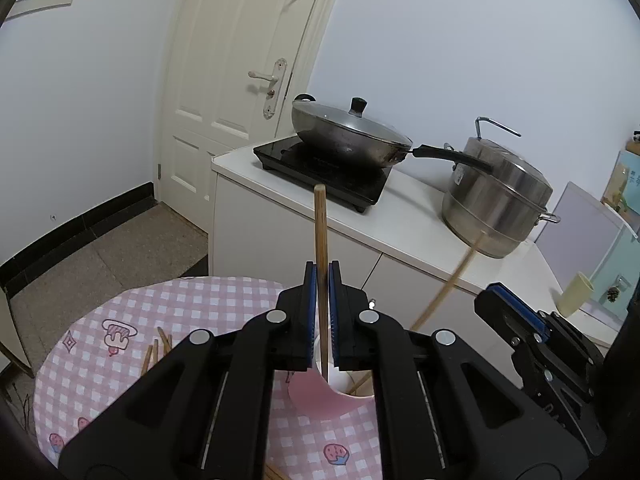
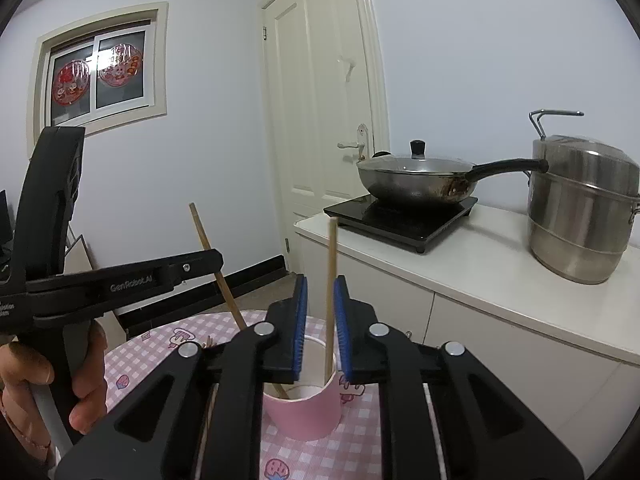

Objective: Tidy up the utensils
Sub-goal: 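Lower the chopsticks into the pink cup and open both tools, then move both tools back down to the chopstick pile, then close the left tool on a chopstick while the right tool grasps another, then lift the held chopsticks upright and carry both tools over the pink cup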

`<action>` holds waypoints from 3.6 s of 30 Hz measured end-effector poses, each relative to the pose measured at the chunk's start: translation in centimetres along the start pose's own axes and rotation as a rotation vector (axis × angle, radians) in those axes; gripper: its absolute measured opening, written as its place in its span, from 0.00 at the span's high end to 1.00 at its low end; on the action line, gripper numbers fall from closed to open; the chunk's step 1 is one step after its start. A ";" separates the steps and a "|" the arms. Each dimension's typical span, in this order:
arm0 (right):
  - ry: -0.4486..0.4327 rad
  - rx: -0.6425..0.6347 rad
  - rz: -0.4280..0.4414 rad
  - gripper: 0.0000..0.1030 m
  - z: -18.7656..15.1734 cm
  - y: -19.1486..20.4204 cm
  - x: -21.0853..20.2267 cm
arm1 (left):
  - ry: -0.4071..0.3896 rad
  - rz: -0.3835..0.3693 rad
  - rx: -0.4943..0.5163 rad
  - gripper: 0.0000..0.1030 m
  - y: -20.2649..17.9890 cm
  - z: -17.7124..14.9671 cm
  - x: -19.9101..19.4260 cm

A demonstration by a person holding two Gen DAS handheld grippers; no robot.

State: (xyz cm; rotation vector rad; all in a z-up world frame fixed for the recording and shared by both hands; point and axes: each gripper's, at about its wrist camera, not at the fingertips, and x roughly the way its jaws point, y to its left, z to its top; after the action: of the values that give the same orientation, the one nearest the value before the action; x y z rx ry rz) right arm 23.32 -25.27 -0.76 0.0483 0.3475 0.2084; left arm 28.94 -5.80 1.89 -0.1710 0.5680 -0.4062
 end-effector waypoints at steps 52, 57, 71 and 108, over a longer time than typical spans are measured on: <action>0.469 -0.216 0.201 0.81 -10.6 10.8 8.7 | 0.430 0.276 -0.017 0.41 17.8 -9.6 3.2; 0.525 -0.214 0.211 0.81 -11.2 10.7 10.3 | 0.474 0.281 0.038 0.49 17.3 -9.8 5.4; 0.581 -0.258 0.200 0.81 -11.3 11.8 14.5 | 0.507 0.314 0.092 0.67 17.3 -8.8 8.6; 0.597 -0.319 0.202 0.96 -9.2 14.2 15.2 | 0.460 0.298 0.022 0.94 17.7 -8.1 5.7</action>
State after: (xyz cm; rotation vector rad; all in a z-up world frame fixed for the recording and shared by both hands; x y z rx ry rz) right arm 31.41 -8.10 -13.25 -0.3008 0.9013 0.4783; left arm 34.58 7.50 -12.39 0.0330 1.0262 -0.1588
